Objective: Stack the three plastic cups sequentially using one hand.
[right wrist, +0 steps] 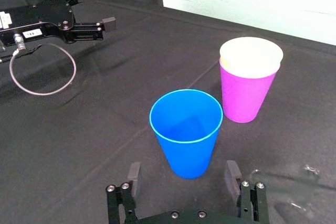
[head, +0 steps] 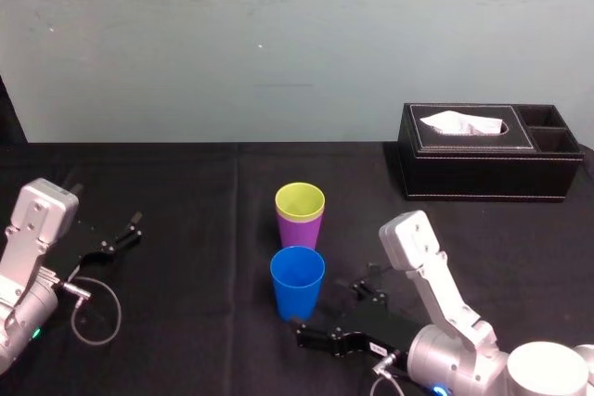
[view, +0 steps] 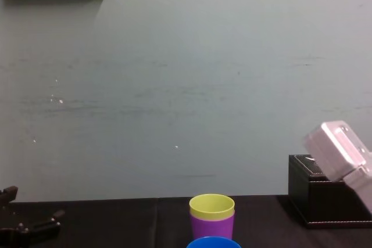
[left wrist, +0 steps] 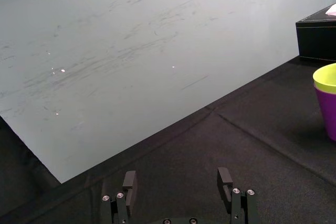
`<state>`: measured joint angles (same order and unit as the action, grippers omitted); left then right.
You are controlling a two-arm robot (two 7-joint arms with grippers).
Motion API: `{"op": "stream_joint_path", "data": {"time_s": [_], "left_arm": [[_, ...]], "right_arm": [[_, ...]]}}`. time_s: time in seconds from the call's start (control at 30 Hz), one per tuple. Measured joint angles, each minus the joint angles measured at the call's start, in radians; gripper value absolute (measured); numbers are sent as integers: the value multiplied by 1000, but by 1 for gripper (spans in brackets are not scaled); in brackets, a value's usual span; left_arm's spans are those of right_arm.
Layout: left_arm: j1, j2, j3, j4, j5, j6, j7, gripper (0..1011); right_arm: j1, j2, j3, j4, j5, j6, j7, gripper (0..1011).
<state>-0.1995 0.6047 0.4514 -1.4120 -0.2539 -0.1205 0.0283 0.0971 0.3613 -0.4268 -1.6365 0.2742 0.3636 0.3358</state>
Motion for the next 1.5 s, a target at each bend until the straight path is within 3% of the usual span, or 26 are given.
{"op": "stream_joint_path", "data": {"time_s": [1.5], "left_arm": [[0, 0, 0, 0, 0, 0, 0, 1000]], "right_arm": [[80, -78, -37, 101, -39, -19, -1, 1004]]}}
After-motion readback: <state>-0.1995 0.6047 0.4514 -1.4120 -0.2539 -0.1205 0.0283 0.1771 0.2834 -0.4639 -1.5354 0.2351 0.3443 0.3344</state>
